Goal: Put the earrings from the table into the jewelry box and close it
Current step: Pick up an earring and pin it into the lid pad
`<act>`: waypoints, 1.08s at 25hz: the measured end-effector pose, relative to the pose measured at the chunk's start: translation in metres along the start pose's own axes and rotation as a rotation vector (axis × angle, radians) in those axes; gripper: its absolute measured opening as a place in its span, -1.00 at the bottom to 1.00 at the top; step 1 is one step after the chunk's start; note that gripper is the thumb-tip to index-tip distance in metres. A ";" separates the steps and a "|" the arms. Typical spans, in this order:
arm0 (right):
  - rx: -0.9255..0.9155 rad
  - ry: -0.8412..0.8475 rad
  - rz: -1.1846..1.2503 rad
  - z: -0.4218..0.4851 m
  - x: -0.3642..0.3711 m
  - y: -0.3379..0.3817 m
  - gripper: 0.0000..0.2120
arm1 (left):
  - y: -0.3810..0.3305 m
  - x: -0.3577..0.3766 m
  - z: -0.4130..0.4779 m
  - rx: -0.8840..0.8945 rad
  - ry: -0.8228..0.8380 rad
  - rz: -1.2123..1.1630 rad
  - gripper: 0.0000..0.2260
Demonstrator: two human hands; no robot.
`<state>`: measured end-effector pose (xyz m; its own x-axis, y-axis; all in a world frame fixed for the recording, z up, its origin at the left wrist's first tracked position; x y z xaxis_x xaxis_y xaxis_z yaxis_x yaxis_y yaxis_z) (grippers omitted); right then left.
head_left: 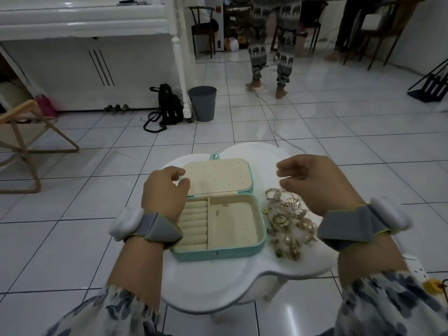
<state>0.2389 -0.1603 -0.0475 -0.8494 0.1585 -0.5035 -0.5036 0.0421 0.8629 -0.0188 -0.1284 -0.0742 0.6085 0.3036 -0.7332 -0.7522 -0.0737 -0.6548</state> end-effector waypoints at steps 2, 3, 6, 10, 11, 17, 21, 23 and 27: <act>0.017 -0.033 -0.068 -0.010 -0.017 -0.005 -0.78 | -0.012 -0.003 -0.005 0.063 0.002 -0.031 -0.80; 0.036 -0.046 -0.126 -0.013 -0.022 -0.010 -0.80 | -0.017 -0.002 -0.007 0.086 0.013 -0.037 -0.82; 0.076 -0.069 -0.288 -0.015 -0.022 -0.022 -0.84 | -0.029 0.005 -0.013 0.154 0.041 -0.012 -0.84; 0.070 0.095 -0.476 -0.009 -0.016 -0.024 -0.91 | -0.039 0.021 -0.013 0.210 0.087 0.054 -0.84; 0.060 0.139 -0.508 -0.009 -0.014 -0.022 -0.90 | -0.041 0.024 -0.012 0.217 0.101 0.067 -0.84; 0.024 0.239 -0.597 -0.005 0.000 -0.019 -0.84 | -0.046 0.034 -0.005 0.227 0.177 0.102 -0.83; 0.038 0.194 -0.580 -0.003 0.005 -0.017 -0.90 | -0.045 0.034 -0.004 0.223 0.205 0.130 -0.82; 0.034 0.134 -0.569 -0.001 0.006 -0.016 -0.92 | -0.044 0.034 -0.005 0.223 0.221 0.134 -0.82; 0.022 0.034 -0.575 0.007 0.011 -0.015 -0.89 | -0.041 0.029 -0.005 0.208 0.229 0.129 -0.81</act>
<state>0.2382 -0.1526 -0.0662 -0.4448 0.0719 -0.8928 -0.8829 0.1322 0.4505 0.0312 -0.1211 -0.0699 0.5280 0.0811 -0.8454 -0.8480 0.1052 -0.5195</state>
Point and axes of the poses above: each hand's wrist, its own z-axis towards the middle knuckle, its own x-axis out of the palm, y = z × x, the point moved 2 cm from there along z, towards the middle knuckle, and after that the axes turned 4 degrees about z, right-handed, at the moved point
